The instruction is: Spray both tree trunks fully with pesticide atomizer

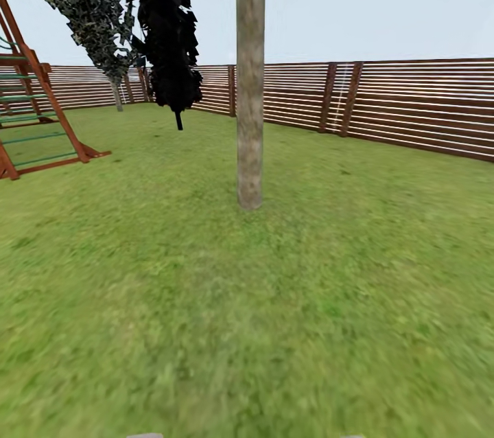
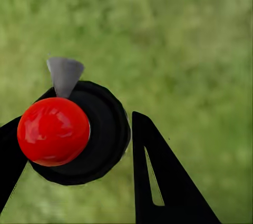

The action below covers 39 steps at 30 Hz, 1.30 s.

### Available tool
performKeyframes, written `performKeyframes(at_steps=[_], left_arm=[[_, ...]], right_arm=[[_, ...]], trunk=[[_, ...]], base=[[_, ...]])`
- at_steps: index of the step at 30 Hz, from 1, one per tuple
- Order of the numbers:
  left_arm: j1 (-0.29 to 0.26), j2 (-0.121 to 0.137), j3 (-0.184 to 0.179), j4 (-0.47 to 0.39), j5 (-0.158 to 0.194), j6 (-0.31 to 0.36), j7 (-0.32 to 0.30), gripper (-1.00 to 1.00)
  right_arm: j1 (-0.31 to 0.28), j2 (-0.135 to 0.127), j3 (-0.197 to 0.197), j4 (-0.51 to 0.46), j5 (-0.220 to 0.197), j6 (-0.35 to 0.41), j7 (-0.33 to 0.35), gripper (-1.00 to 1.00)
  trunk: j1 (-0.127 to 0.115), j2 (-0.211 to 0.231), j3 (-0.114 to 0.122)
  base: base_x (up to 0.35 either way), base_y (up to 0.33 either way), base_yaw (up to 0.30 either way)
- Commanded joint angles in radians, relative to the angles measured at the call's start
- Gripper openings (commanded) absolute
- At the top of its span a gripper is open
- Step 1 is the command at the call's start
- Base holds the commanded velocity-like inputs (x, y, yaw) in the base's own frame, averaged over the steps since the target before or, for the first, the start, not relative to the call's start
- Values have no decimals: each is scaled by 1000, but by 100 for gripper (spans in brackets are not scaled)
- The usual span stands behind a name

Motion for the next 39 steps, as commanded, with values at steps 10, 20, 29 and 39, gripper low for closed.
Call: performKeyframes(at_steps=[10,20,29,39], left_arm=[[-1,5,7,1,-12,-4,6,-100],[-1,3,5,2,-12,-4,10,-100],[-1,2,6,2,-12,-5,11,-100],[-1,2,6,2,-12,-4,11,-100]], right_arm=[[-1,0,-9,-1,5,-1,5,100],[-1,0,-9,-1,5,-1,5,100],[-1,5,-10,-2,3,-1,4,100],[2,3,-8,21,7,2,8,100]], trunk=[[1,0,-1],[1,0,-1],[1,0,-1],[1,0,-1]], base=[[341,0,0],[341,0,0],[341,0,0],[341,0,0]])
